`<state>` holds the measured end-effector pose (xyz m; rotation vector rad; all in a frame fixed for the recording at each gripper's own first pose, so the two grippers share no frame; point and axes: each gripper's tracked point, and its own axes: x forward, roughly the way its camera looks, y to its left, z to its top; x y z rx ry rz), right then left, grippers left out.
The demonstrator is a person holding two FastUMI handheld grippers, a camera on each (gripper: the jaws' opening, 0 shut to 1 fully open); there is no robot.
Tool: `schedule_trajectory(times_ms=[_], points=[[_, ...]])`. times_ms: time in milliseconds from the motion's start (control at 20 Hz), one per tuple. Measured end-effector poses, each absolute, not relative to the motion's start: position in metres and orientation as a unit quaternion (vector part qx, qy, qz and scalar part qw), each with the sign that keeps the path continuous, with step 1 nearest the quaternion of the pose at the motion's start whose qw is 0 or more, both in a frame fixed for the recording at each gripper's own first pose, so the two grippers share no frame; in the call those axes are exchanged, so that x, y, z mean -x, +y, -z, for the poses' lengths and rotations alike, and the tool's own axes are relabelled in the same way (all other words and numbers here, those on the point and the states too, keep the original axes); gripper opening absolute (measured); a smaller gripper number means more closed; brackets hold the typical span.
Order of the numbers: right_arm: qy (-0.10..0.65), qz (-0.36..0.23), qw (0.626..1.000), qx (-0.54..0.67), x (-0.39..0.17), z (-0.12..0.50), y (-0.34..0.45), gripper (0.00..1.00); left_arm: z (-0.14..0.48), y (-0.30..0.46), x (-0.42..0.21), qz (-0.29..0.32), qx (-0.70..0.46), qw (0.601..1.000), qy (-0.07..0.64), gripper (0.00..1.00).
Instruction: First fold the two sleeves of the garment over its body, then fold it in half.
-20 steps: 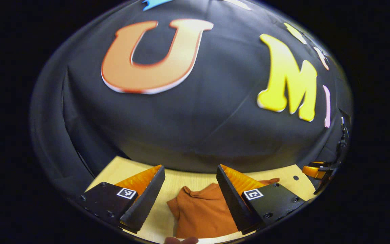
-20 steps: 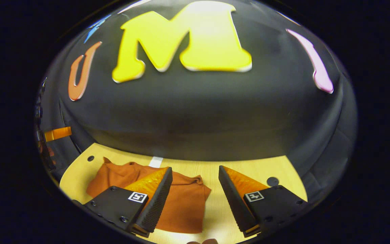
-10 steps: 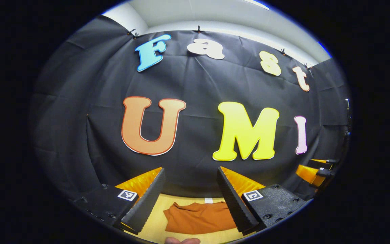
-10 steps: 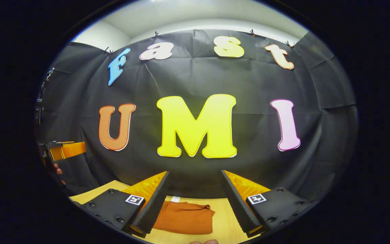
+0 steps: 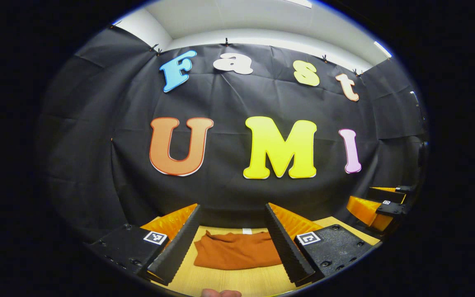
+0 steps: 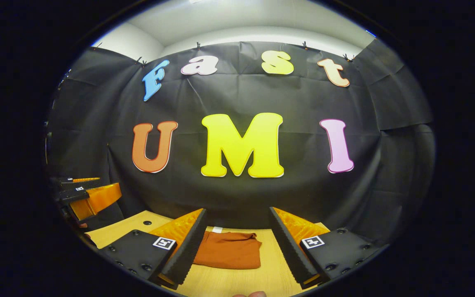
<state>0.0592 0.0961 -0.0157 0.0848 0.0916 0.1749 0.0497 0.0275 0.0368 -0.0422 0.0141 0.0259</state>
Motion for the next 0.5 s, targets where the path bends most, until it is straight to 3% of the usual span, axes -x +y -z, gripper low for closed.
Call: schedule_trajectory(times_ms=[500], points=[[0.037,-0.091,0.994,-0.046,-0.0551,0.0108,0.0986,0.93,-0.0358,0.0238,-0.0451,-0.010,0.017,1.000,0.014,1.00]])
